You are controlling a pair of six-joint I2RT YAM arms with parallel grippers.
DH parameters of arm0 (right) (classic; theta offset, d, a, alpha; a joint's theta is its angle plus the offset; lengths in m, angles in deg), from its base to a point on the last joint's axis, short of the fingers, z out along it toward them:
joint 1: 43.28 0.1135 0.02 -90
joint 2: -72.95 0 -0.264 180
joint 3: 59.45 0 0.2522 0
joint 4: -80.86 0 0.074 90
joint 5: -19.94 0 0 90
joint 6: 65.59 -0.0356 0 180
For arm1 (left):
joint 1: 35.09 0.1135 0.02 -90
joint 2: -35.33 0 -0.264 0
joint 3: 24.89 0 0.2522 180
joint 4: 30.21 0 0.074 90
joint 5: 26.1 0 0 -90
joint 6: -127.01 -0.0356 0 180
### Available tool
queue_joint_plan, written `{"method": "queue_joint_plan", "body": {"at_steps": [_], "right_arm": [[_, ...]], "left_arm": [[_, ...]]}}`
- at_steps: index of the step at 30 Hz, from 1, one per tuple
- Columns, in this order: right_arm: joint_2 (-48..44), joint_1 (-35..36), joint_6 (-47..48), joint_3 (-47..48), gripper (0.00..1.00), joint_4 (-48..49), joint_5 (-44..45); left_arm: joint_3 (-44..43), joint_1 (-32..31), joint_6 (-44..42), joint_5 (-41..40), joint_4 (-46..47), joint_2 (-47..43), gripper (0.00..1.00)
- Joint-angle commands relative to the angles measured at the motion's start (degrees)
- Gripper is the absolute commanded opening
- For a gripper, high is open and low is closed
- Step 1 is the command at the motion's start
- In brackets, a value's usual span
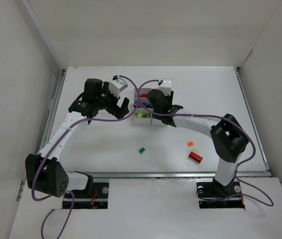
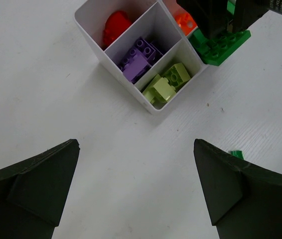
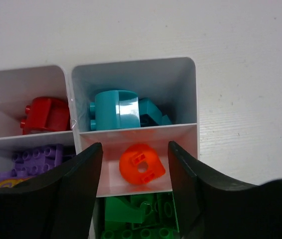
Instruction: Sort the legos into containers by color
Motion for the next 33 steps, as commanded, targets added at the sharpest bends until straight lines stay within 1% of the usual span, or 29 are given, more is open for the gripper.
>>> {"method": "queue_joint_plan", "body": {"at_steps": [1, 2, 4, 7, 8, 9, 11, 12, 13, 14, 15, 16, 17, 18, 19, 20, 22, 25, 27, 29, 30, 33], "right_arm": [[-2.9, 0.2, -0.4, -0.7, 0.61, 1.8, -2.1], [-3.5, 0.2, -0.4, -1.2, 0.65, 1.8, -2.1], [-5.6, 0.2, -0.4, -1.2, 0.65, 1.8, -2.8], [-9.5, 0.2, -0.4, -1.2, 0.71, 0.6, -4.0], [-10.7, 0.2, -0.4, -1.2, 0.71, -0.5, -4.0], [-12.0, 0.2, -0.4, -1.2, 0.76, -3.5, -4.0], [-16.6, 0.2, -0.9, -1.2, 0.82, -7.8, -4.0], [-18.3, -0.5, -0.9, -1.8, 0.84, -10.7, -6.9], [-21.2, -1.4, -0.9, -1.8, 0.87, -17.4, -8.9], [-22.7, -2.3, -0.9, -2.7, 0.89, -20.6, -11.3], [-24.1, -3.6, -0.9, -3.7, 0.91, -23.2, -17.7], [-25.5, -6.7, -0.9, -6.7, 0.93, -27.0, -21.8], [-27.5, -8.6, -0.9, -8.2, 0.93, -29.0, -25.8], [-28.0, -10.7, -1.7, -9.7, 0.93, -31.1, -29.4], [-28.0, -14.2, -2.3, -11.3, 0.93, -33.0, -34.6], [-28.7, -15.5, -2.3, -14.6, 0.93, -35.5, -36.7], [-28.7, -17.4, -1.3, -17.5, 0.93, -36.0, -41.7], [-25.9, -18.5, -0.5, -19.9, 0.93, -37.4, -43.5], [-23.9, -20.5, -0.5, -19.9, 0.98, -37.4, -43.5], [-22.9, -22.4, 0.2, -19.9, 0.99, -37.4, -43.5], [-22.9, -23.8, 0.2, -20.5, 0.99, -36.6, -43.5], [-20.3, -23.9, 1.7, -21.1, 0.96, -36.0, -43.5]], "left_arm": [[-1.6, 0.3, -0.2, 0.4, 0.3, -0.5, 0.99], [-1.6, 0.3, -0.2, 0.4, 0.3, -0.5, 0.99], [-1.6, 0.3, -0.2, 0.4, 0.3, -0.5, 0.99], [-1.6, 0.3, -0.2, 0.4, 0.3, -0.5, 0.99], [-1.6, 0.3, -0.2, 0.4, 0.3, -0.5, 0.99], [-1.6, 0.3, -0.2, 0.4, 0.3, -1.0, 0.99], [-1.6, 0.3, -0.2, -0.1, 0.3, -1.0, 0.99], [-1.1, 0.3, -0.2, -0.2, 0.3, -1.5, 0.99], [-1.1, 0.3, -0.2, -0.2, 0.3, -1.5, 0.99], [-0.3, 0.3, -0.2, -0.8, 0.3, -2.0, 0.99], [-0.3, 0.3, -0.2, -0.8, 0.3, -2.0, 0.99], [0.4, 0.3, -0.2, -0.8, 0.3, -2.0, 0.99], [1.2, 0.3, -0.2, -0.8, 0.8, -2.6, 0.99], [1.2, 0.3, 0.4, -0.8, 1.4, -2.6, 0.99], [1.8, 0.3, 0.4, -0.8, 1.4, -2.6, 0.99], [2.4, 0.3, 0.9, -0.8, 2.0, -2.6, 0.99], [3.0, 0.3, 0.9, -0.2, 2.5, -3.2, 0.99], [4.3, 0.3, 1.4, -0.2, 3.1, -4.2, 0.99], [5.0, 0.3, 1.4, -0.2, 3.7, -4.2, 0.99], [5.0, 0.3, 1.4, -0.2, 4.2, -4.8, 0.99], [5.5, 0.3, 1.4, -0.2, 4.2, -5.4, 0.99], [6.1, 0.3, 1.4, -0.2, 5.3, -5.9, 0.99]]}}
